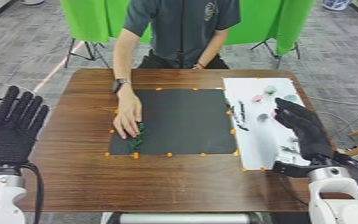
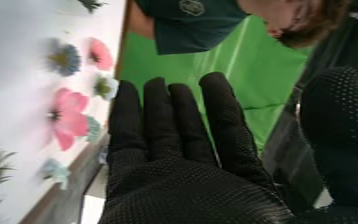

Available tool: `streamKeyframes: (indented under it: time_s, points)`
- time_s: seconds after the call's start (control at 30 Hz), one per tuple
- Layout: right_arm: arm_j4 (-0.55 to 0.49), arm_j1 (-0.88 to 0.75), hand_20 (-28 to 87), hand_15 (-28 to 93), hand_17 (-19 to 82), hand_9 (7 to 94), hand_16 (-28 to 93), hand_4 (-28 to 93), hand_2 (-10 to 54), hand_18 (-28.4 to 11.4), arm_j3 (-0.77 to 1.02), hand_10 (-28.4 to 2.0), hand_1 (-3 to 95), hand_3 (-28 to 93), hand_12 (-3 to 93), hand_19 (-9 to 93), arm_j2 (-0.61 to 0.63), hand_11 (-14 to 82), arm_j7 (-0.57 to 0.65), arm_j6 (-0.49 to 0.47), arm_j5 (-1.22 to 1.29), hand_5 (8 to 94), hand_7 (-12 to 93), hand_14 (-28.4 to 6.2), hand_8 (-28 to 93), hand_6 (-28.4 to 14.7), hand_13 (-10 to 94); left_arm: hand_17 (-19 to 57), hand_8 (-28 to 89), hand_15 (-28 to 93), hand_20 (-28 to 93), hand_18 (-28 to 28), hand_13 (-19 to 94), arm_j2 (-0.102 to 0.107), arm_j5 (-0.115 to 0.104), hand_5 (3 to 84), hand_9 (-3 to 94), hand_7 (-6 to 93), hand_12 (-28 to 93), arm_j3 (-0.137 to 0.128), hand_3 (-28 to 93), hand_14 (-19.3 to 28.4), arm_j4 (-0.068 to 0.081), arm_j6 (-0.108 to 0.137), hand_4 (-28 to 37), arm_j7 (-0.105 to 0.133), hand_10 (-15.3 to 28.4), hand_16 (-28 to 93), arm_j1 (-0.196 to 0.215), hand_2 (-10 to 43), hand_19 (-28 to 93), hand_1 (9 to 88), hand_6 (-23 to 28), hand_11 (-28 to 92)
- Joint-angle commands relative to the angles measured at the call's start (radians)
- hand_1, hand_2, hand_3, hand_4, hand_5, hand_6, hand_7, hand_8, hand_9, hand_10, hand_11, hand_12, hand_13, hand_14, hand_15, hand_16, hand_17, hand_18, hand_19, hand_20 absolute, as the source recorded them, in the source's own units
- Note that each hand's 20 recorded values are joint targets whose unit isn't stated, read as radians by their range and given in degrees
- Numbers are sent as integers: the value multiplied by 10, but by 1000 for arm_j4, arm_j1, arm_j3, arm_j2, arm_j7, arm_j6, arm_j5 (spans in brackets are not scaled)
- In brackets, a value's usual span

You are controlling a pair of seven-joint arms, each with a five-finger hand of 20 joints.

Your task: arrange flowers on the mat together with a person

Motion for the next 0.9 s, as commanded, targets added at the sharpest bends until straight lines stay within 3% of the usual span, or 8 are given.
streamKeyframes:
  time_s: [0.03,0.43,0.5,0.57,0.6,0.73,0.83,0.9]
  points:
    - [-11,-13,-2,199,177,356,54,-253,27,-66,30,-136,202,810,88,291,15,86,-5,17,-25,413,139,-88,-117,-62,308,-3,-96,153,89,96,270,-1,-13,415,363,67,27,8,725,111,9,7,-283,5,134,-76,8,135,195,246,69,145]
    - [-11,-9,4,228,171,353,72,-254,13,-73,88,-147,223,805,96,309,23,84,31,28,-216,415,147,-95,-121,-63,309,-4,-96,160,91,96,272,-10,-17,418,365,66,27,0,729,113,-4,9,-283,24,133,-77,39,132,197,248,69,146]
    - [-31,-20,11,264,168,360,94,-253,0,-82,121,-152,233,804,106,332,29,88,99,21,-331,416,149,-104,-120,-65,316,-4,-96,160,91,96,272,-8,-14,419,366,66,27,2,729,113,-1,7,-283,18,133,-77,32,132,197,249,69,146]
    - [-50,-15,17,279,168,367,103,-252,-13,-93,182,-157,245,802,114,350,27,89,179,-131,-454,425,152,-113,-121,-65,317,-4,-96,160,91,95,272,-8,-7,420,366,66,27,2,727,114,-2,14,-283,16,133,-77,33,132,198,250,70,146]
    - [-54,-14,22,278,160,362,104,-251,-19,-102,190,-160,247,801,116,364,37,84,211,-149,-508,427,154,-117,-121,-64,309,-4,-96,159,91,95,272,-8,-8,420,367,65,27,4,727,114,-1,15,-283,13,133,-77,30,132,198,250,70,146]
    - [-52,5,43,331,143,389,137,-249,-48,-132,157,-165,257,793,135,424,92,94,338,-138,-751,453,159,-129,-123,-60,309,-4,-96,159,91,95,270,-7,-10,420,366,66,26,11,727,114,2,13,-283,6,133,-75,25,131,198,252,69,146]
    - [-47,14,61,428,137,424,171,-244,-86,-151,131,-168,265,784,177,478,123,141,416,-166,-911,460,158,-143,-122,-56,320,-5,-97,160,91,96,269,-5,-14,420,366,66,27,15,727,119,1,19,-283,1,133,-72,25,131,199,252,69,146]
    - [-37,11,81,548,140,445,211,-248,-94,-166,109,-170,270,786,255,528,141,286,454,-132,-989,488,171,-153,-123,-54,328,-8,-96,169,93,97,268,-4,-8,420,365,67,28,19,727,126,2,13,-283,-3,133,-66,21,131,204,252,69,147]
